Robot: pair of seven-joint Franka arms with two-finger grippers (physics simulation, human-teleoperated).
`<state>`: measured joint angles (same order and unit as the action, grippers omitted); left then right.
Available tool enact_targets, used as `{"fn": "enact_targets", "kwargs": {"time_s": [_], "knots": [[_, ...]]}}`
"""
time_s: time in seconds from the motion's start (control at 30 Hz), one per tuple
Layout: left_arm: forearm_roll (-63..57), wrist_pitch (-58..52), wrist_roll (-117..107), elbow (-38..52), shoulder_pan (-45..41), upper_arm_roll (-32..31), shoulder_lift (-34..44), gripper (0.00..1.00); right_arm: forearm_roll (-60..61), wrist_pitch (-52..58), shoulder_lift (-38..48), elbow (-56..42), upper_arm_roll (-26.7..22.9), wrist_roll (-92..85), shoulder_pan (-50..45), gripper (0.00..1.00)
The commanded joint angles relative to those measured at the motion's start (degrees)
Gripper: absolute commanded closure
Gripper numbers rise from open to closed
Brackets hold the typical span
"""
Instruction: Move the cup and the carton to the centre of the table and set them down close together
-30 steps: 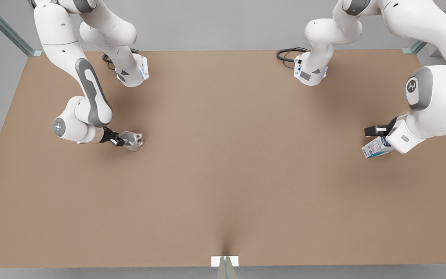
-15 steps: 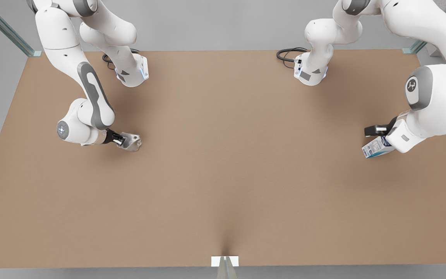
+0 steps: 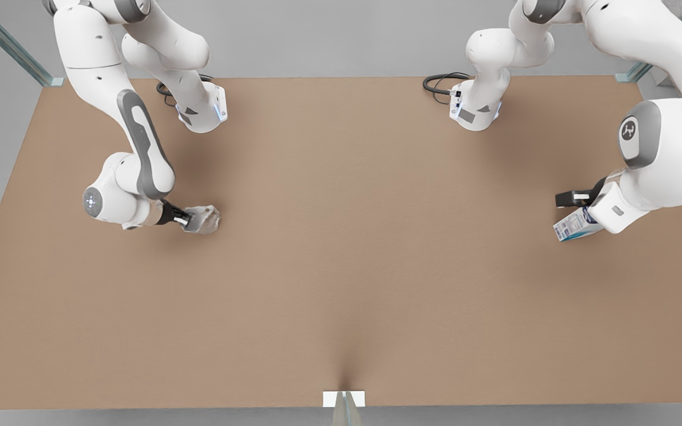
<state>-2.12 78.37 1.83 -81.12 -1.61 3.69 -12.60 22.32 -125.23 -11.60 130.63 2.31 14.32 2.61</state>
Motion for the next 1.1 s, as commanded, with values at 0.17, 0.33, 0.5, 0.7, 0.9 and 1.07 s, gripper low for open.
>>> {"fn": "enact_targets", "kwargs": {"time_s": [0.17, 0.33, 0.5, 0.7, 0.9, 1.07], "knots": [[-0.43, 0.12, 13.80, 7.82, 3.28, 0.71, -5.42, 0.00, 1.24, 2.53, -15.81, -29.27, 5.78, 0.89, -9.72, 0.77], [0.28, 8.38, 51.24, 14.77, 12.68, 0.53, -11.75, 0.00, 10.02, 2.71, -34.19, -57.77, -7.93, 1.15, -28.53, 0.76], [10.47, 10.14, 76.65, 9.58, 15.24, -3.78, -10.52, 0.00, 22.15, 2.35, -46.67, -69.55, -21.11, 4.14, -39.96, 0.76], [5.29, 9.44, 85.53, -10.98, 16.47, -5.36, 4.60, 0.00, 23.47, -0.90, -49.13, -72.01, -23.84, 4.05, -42.34, 0.43], [-5.61, 17.70, 84.30, -17.05, 16.38, -5.71, 3.72, 0.00, 23.47, -3.45, -49.31, -72.10, -23.84, 3.17, -42.34, 0.00], [-8.07, 20.07, 84.48, -24.17, 20.16, -5.80, 2.67, 0.00, 23.56, -3.27, -49.22, -72.01, -23.75, 3.17, -42.34, 0.00]]}}
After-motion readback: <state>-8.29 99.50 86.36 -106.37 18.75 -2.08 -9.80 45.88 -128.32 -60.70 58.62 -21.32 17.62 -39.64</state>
